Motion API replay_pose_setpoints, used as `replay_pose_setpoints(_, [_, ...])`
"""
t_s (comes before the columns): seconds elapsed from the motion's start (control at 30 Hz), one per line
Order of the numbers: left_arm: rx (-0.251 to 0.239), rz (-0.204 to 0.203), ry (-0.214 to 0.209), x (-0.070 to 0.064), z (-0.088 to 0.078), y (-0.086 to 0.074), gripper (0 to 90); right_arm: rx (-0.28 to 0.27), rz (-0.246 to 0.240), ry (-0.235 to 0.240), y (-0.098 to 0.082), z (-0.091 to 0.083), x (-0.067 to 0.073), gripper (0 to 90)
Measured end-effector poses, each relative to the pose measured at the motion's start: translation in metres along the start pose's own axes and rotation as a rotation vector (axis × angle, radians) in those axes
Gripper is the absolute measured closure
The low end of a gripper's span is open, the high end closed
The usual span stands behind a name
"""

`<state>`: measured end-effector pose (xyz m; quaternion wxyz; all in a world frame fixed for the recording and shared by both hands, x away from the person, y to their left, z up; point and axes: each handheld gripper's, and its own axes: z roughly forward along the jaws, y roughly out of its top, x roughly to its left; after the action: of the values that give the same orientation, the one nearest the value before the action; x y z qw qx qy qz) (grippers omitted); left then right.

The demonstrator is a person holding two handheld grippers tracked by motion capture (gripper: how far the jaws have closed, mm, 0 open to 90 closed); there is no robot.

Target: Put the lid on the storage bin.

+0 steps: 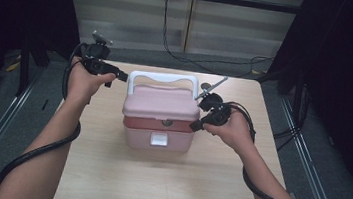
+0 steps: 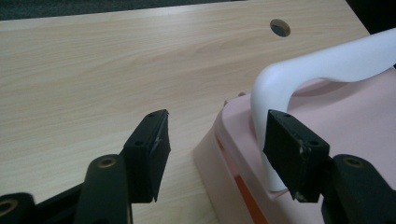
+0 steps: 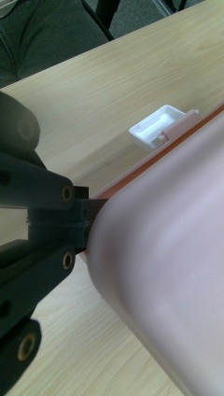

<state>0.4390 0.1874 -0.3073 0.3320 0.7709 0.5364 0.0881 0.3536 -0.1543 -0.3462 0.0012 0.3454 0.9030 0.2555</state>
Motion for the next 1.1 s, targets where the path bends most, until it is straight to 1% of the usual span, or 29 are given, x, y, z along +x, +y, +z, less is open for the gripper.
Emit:
replay_pose_setpoints(0.03, [0.001,0.004,-0.004,0.001,0.000,-0.001,38.9,-0.003,0.001,-0.001,0.000,-0.001,0.000,89.9])
replay_pose_setpoints(0.1, [-0.004,-0.001,-0.001,0.002,0.001,-0.003,37.5,-0.007,0.008,-0.001,-0.002,-0.003,-0.001,89.9])
replay_pose_setpoints(0.2, [-0.002,0.004,0.003,0.005,0.001,-0.005,35.1,0.003,0.004,-0.005,-0.004,-0.003,-0.002,89.6])
replay_pose_setpoints(0.23, [-0.003,-0.004,0.002,0.005,0.001,-0.006,34.9,0.004,0.014,-0.007,-0.005,-0.002,-0.002,89.6])
replay_pose_setpoints(0.27, [-0.004,-0.003,0.004,0.006,0.001,-0.006,34.4,0.007,0.010,0.000,-0.006,-0.002,-0.003,89.5])
replay_pose_setpoints(0.33, [-0.005,-0.002,0.007,0.006,0.001,-0.007,33.7,0.013,0.006,-0.005,-0.007,-0.001,-0.003,89.4])
replay_pose_setpoints(0.4, [0.005,-0.001,0.003,0.007,0.001,-0.007,33.0,0.020,0.005,0.000,-0.008,0.001,-0.003,89.3])
replay_pose_setpoints(0.67, [0.002,-0.008,0.011,0.010,0.003,-0.011,32.4,0.022,0.007,0.009,-0.011,0.005,-0.003,88.9])
replay_pose_setpoints(0.7, [0.001,-0.007,0.015,0.010,0.003,-0.011,32.4,0.028,-0.002,0.008,-0.011,0.005,-0.003,88.5])
replay_pose_setpoints(0.73, [0.003,-0.003,0.015,0.010,0.003,-0.011,32.3,0.024,0.005,0.011,-0.011,0.006,-0.003,88.6])
replay_pose_setpoints(0.8, [-0.001,-0.010,0.016,0.010,0.004,-0.012,32.2,0.023,0.003,0.013,-0.012,0.006,-0.004,88.8])
replay_pose_setpoints(0.83, [0.002,-0.008,0.018,0.011,0.004,-0.013,32.1,0.021,0.007,0.013,-0.012,0.006,-0.004,88.8])
replay_pose_setpoints(0.9, [-0.001,-0.010,0.016,0.012,0.005,-0.014,31.9,0.023,0.001,0.015,-0.012,0.006,-0.004,88.8])
replay_pose_setpoints(1.1, [0.003,-0.013,0.013,0.014,0.005,-0.017,30.8,0.017,0.006,0.013,-0.013,0.006,-0.003,87.8])
